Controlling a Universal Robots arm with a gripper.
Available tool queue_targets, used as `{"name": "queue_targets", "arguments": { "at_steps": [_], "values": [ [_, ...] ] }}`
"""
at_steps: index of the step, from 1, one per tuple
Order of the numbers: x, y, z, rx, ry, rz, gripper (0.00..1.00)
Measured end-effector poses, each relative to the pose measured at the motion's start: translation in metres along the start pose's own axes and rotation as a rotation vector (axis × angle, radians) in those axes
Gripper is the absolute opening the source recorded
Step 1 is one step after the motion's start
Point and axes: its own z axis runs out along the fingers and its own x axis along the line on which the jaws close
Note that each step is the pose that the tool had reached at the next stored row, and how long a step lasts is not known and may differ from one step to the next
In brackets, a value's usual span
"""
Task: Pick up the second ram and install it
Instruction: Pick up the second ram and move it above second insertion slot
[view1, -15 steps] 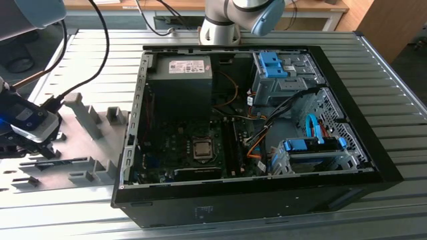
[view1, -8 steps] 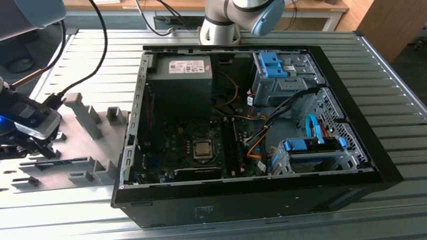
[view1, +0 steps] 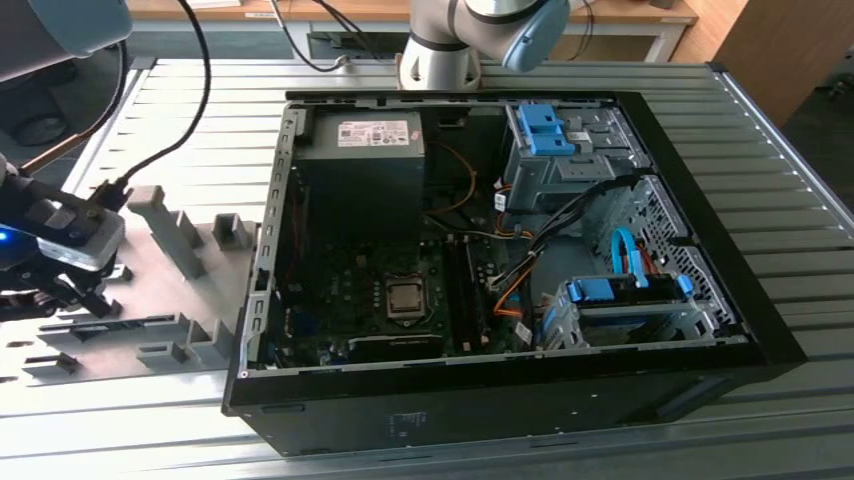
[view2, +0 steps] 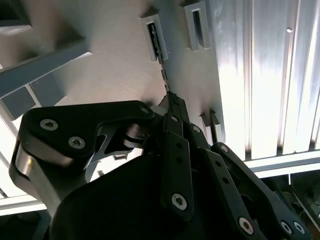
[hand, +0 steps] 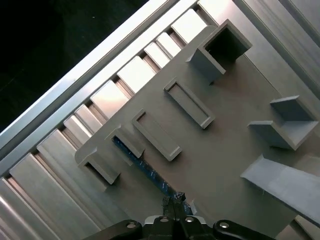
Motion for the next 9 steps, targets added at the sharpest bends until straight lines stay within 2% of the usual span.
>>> {"name": "queue_targets", "arguments": {
  "at_steps": [9],
  "values": [
    [0.0000, 0.0000, 0.0000, -0.0025, -0.0015, -0.086, 0.10]
  ]
}}
